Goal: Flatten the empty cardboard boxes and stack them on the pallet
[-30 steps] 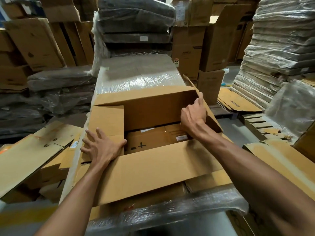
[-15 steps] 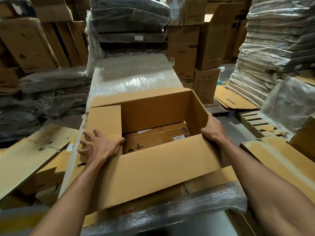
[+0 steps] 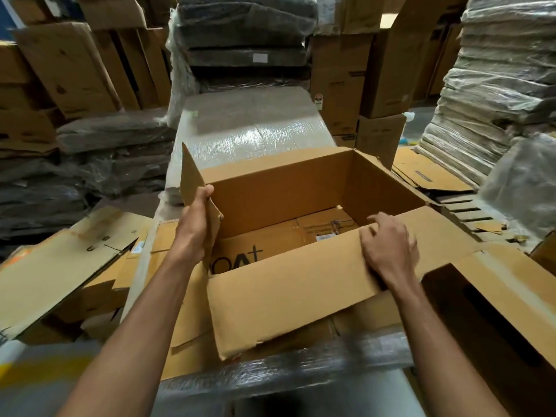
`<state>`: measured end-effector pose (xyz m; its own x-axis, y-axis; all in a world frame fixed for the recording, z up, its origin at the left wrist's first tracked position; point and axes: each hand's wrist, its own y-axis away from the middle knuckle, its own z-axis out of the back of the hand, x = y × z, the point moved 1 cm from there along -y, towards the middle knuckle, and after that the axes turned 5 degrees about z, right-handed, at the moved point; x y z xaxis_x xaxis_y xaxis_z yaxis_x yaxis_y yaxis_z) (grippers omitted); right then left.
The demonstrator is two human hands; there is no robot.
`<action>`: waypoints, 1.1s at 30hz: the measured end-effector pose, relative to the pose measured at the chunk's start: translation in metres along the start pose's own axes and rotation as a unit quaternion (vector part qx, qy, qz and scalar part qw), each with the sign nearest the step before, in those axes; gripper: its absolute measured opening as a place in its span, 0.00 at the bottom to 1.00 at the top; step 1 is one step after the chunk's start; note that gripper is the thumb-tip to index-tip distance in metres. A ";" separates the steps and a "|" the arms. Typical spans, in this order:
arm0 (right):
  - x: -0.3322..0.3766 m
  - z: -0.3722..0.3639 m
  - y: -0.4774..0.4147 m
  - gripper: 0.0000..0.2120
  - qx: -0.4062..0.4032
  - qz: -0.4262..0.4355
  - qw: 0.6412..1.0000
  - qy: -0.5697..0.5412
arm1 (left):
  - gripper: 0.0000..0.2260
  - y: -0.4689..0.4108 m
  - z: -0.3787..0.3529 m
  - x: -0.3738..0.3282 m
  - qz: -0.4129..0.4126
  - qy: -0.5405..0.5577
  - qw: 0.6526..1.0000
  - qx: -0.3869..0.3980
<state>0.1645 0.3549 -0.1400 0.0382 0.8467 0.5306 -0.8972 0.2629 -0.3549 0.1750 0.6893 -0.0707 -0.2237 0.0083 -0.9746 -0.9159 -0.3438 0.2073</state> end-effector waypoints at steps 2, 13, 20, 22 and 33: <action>-0.007 -0.012 0.032 0.21 -0.042 -0.029 0.999 -0.011 | 0.15 0.007 -0.008 -0.001 -0.020 0.021 1.000 -0.003; -0.002 -0.003 0.076 0.50 -0.132 -0.280 0.844 -0.438 | 0.04 0.025 0.011 -0.024 -0.025 -0.082 0.993 0.080; 0.059 0.003 0.064 0.41 -0.078 -0.184 0.846 -0.494 | 0.14 0.027 0.019 -0.043 -0.047 -0.180 0.982 0.039; 0.074 0.012 0.046 0.38 -0.055 -0.183 0.853 -0.485 | 0.14 0.031 0.025 -0.047 -0.060 -0.192 0.978 0.051; 0.163 0.101 -0.059 0.07 0.204 -0.118 0.886 -0.399 | 0.12 0.094 0.026 -0.131 -0.090 -0.186 0.948 0.240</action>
<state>0.1796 0.4305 0.0454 0.0689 0.1515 0.9861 -0.9963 0.0615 0.0602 0.1102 0.6800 0.0789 -0.0699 0.3887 -0.9187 -0.9767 0.1607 0.1423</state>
